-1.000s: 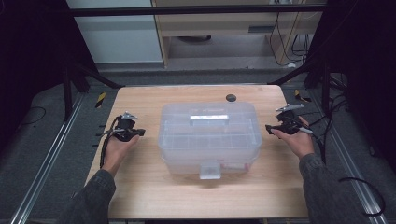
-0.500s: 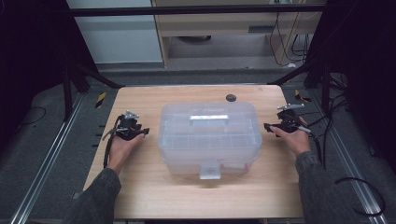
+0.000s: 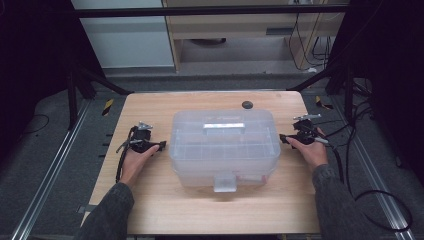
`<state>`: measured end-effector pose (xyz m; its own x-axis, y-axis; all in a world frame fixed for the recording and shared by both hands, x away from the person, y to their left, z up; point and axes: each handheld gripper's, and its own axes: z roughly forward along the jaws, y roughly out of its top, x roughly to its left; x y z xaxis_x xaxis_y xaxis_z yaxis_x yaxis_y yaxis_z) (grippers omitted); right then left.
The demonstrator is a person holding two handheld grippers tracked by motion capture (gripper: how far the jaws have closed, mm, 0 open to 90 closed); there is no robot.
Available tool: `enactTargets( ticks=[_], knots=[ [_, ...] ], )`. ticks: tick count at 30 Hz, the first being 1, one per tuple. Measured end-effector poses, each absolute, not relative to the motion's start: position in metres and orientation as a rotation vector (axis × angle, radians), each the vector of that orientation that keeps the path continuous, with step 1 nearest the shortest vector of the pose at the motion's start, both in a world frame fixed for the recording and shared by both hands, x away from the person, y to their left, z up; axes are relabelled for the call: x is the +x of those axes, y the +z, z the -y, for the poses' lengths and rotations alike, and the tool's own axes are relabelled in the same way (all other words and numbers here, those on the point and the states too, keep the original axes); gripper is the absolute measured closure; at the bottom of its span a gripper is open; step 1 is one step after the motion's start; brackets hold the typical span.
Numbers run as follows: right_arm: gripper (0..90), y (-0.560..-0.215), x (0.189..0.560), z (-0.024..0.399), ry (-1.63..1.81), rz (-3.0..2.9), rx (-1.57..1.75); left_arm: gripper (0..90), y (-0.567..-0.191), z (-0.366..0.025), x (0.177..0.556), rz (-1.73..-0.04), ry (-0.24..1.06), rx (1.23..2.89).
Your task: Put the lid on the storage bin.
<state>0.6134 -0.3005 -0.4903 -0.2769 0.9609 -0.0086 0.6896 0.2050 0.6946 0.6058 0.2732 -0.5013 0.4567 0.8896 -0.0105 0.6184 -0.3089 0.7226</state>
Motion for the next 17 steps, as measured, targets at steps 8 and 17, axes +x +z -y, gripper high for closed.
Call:
enactTargets(
  ticks=[8, 17],
  knots=[
    [6.4, -0.506, 0.610, 0.299, 0.813, -2.022, 1.554, 13.7, -0.506, -0.270, 0.603, -1.244, 0.560, 2.025],
    [0.5, -0.511, 0.603, 0.293, 0.814, -1.903, 1.619, 5.7, -0.506, -0.266, 0.601, -1.296, 0.581, 2.033]
  ],
)
